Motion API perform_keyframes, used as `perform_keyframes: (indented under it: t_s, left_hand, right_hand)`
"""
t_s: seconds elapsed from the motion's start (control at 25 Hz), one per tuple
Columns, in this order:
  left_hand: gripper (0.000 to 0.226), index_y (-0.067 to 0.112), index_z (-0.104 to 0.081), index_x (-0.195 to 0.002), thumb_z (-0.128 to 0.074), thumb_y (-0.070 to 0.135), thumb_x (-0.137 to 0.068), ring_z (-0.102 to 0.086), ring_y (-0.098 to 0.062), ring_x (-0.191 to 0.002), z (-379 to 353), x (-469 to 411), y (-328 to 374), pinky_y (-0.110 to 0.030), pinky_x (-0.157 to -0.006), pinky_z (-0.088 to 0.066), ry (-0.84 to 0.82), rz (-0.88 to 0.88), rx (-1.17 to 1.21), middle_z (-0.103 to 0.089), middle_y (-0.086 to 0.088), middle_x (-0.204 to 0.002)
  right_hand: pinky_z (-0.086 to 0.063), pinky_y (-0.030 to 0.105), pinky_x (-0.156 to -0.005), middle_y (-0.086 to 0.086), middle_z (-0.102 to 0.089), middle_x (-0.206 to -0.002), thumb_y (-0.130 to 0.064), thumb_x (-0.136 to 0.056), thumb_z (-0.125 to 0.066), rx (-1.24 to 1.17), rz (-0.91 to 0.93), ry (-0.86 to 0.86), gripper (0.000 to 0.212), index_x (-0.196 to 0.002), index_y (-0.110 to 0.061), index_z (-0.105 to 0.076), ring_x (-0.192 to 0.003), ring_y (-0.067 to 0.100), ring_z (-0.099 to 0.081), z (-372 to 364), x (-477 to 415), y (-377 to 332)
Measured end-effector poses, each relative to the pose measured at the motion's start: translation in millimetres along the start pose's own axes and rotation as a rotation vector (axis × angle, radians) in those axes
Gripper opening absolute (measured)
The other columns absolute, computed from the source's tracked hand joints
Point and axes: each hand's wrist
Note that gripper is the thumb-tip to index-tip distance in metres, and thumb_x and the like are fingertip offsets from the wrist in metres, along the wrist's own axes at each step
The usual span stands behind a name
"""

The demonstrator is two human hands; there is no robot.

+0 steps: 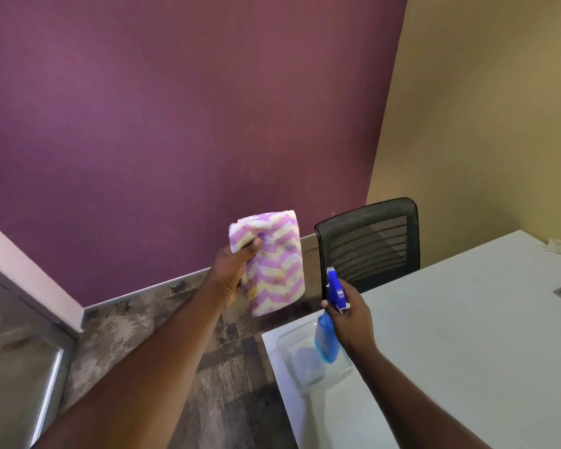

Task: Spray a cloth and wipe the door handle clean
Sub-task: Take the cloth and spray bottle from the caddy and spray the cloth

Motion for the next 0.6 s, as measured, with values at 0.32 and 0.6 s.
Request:
perform_keyframes:
  t_s: [0.32,0.6]
  left_hand:
    - [0.029,0.01,-0.074,-0.121,-0.075,0.025,-0.097,-0.069,-0.044,-0.121,-11.9,16.5,130.0,-0.064,-0.104,-0.055,0.019,-0.224,0.071,-0.074,-0.021,-0.127]
    - [0.031,0.015,-0.071,-0.127,-0.066,0.033,-0.104,-0.072,-0.039,-0.118,-8.4,39.4,231.1,-0.06,-0.103,-0.057,-0.082,-0.413,0.074,-0.076,-0.015,-0.126]
  right_hand:
    - [-0.052,0.019,-0.068,-0.006,-0.065,-0.086,-0.021,-0.089,-0.081,-0.214,0.383,0.039,0.03,-0.107,-0.022,-0.057,-0.07,0.005,-0.061,19.3,-4.9,-162.6]
    - [-0.042,0.017,-0.052,-0.017,-0.055,-0.064,-0.043,-0.075,-0.067,-0.361,0.653,0.051,0.025,-0.081,-0.028,-0.047,-0.052,0.005,-0.043,38.2,19.5,-300.1]
Point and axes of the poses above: each hand's wrist, its own x-axis away from the middle knuckle, its own z-axis out of the back of the hand, y = z × x
